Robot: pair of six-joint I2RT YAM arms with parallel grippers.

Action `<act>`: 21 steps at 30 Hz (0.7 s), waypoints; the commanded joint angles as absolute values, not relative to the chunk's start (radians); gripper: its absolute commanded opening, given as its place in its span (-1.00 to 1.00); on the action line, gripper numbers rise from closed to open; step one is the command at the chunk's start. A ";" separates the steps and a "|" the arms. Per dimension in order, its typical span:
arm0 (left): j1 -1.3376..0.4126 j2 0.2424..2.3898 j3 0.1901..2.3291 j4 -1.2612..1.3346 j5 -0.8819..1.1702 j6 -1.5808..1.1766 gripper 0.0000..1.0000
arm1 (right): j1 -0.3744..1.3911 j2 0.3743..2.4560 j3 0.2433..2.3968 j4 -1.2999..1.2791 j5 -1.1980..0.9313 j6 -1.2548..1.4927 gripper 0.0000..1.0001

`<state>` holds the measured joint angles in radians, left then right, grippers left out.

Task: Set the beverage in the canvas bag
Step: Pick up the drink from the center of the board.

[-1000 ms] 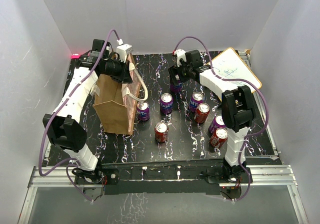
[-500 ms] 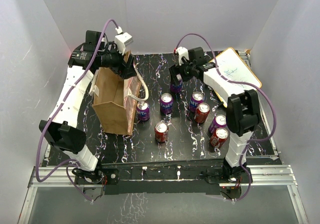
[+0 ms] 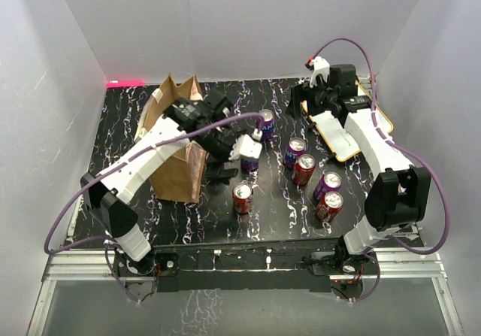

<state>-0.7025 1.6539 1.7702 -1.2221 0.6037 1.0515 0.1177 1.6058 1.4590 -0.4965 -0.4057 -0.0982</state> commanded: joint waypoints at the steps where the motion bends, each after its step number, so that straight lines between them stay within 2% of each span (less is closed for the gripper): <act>1: -0.760 1.678 1.686 -1.259 0.568 1.207 0.70 | 0.085 1.533 1.396 -0.451 -0.443 -0.051 0.95; 11: -0.814 1.794 1.601 -1.074 0.524 1.162 0.81 | 0.005 1.424 1.270 -0.440 -0.498 0.005 0.95; 21: -0.812 1.791 1.580 -1.090 0.471 1.174 0.82 | -0.108 1.372 1.210 -0.429 -0.543 0.075 0.94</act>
